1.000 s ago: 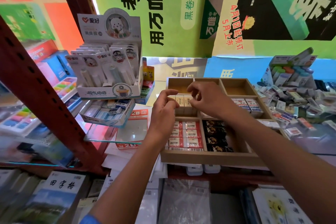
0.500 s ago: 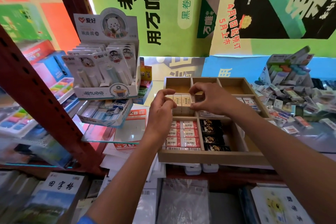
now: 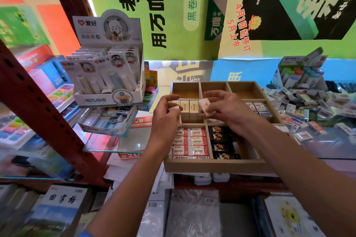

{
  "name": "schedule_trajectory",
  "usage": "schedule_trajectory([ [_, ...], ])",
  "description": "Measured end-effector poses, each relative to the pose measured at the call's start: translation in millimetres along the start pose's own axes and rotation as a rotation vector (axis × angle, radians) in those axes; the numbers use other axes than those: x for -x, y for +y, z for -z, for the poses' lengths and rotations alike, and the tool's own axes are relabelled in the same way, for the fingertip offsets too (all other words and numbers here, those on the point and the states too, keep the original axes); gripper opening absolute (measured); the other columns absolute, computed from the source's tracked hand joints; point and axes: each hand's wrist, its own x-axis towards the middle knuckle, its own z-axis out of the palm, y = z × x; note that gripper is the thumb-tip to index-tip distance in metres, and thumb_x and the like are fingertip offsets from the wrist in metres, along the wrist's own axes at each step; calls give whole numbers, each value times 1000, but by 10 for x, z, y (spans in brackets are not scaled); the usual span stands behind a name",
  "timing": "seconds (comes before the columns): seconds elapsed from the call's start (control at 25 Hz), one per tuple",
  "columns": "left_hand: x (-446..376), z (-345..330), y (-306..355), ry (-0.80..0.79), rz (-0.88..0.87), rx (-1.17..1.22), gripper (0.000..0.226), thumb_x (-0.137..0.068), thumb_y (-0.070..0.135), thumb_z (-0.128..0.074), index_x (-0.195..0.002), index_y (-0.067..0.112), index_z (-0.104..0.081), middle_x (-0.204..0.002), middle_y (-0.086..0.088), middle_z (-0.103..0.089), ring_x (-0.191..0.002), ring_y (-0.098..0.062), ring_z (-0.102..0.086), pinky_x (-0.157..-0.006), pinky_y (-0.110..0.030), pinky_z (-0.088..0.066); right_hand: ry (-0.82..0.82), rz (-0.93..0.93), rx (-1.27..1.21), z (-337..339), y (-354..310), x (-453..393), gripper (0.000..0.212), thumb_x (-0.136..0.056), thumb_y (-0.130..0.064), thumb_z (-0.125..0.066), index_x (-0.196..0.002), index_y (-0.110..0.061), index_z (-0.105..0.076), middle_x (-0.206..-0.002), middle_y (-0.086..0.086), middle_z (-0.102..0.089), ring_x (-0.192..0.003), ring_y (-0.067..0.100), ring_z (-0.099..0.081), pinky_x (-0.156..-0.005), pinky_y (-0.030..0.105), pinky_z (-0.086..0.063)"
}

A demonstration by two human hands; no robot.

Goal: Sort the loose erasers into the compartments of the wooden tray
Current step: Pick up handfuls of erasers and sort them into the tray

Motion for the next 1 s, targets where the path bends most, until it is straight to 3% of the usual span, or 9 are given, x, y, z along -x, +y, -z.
schedule_trajectory([
  [0.08,1,-2,-7,16,-8,4,29,-99,11,-46,-110,34,-59,-108,-5,-64,-97,-28,-68,-82,-53,-58,0,78,234,-37,19,2,42,-81,7,-69,-116,-18,-66,-119,8,-67,-103,23,-67,-75,30,-59],
  [0.2,-6,-4,-17,26,-15,1,30,-98,11,-47,-109,36,-60,-109,-6,-64,-100,-33,-66,-83,-57,-56,28,331,873,-134,-33,-10,30,-85,-14,-73,-114,-21,-69,-115,-1,-68,-104,13,-63,-87,28,-53],
  [0.28,-15,-3,-31,19,-19,-2,29,-99,12,-47,-109,36,-60,-109,-5,-64,-100,-31,-66,-83,-57,-56,20,401,1002,-210,-56,-29,29,-87,-15,-71,-116,-20,-69,-117,-2,-67,-105,11,-61,-88,24,-49],
  [0.4,-21,-3,-46,16,-17,13,28,-100,13,-46,-112,35,-59,-110,-4,-64,-99,-28,-67,-83,-55,-57,61,425,879,-189,24,-75,26,-90,-15,-69,-114,-23,-67,-115,-4,-67,-102,9,-61,-83,20,-49],
  [0.52,-35,5,-64,8,-18,40,28,-100,12,-46,-111,34,-60,-109,-5,-65,-99,-26,-68,-84,-54,-57,173,346,397,-79,28,-62,22,-94,-10,-63,-111,-23,-62,-112,-1,-66,-89,14,-69,-74,25,-58],
  [0.64,-40,14,-70,-1,-22,23,26,-100,13,-48,-112,34,-59,-110,-3,-65,-96,-22,-69,-81,-50,-59,192,204,18,-9,-22,-62,26,-94,0,-58,-113,-17,-61,-110,6,-67,-86,22,-74,-79,34,-61],
  [0.76,-31,20,-80,-8,-66,-14,30,-96,13,-61,-116,34,-56,-112,-1,-66,-94,-17,-70,-76,-44,-62,104,143,35,-46,-6,-43,31,-90,-1,-64,-121,-8,-63,-106,11,-70,-93,24,-72,-85,38,-59],
  [0.88,-41,23,-99,17,-112,-50,39,-87,14,-73,-115,35,-57,-106,1,-68,-93,-16,-70,-76,-41,-61,77,178,98,-134,56,22,25,-88,-7,-69,-112,-14,-66,-102,3,-75,-100,21,-69,-88,39,-56],
  [1.0,-37,23,-114,34,-130,-112,33,-86,20,-74,-115,32,-62,-99,4,-69,-91,-12,-69,-74,-32,-61,102,186,120,-217,140,102,24,-93,-16,-66,-116,-18,-58,-107,0,-73,-96,13,-70,-75,26,-55],
])
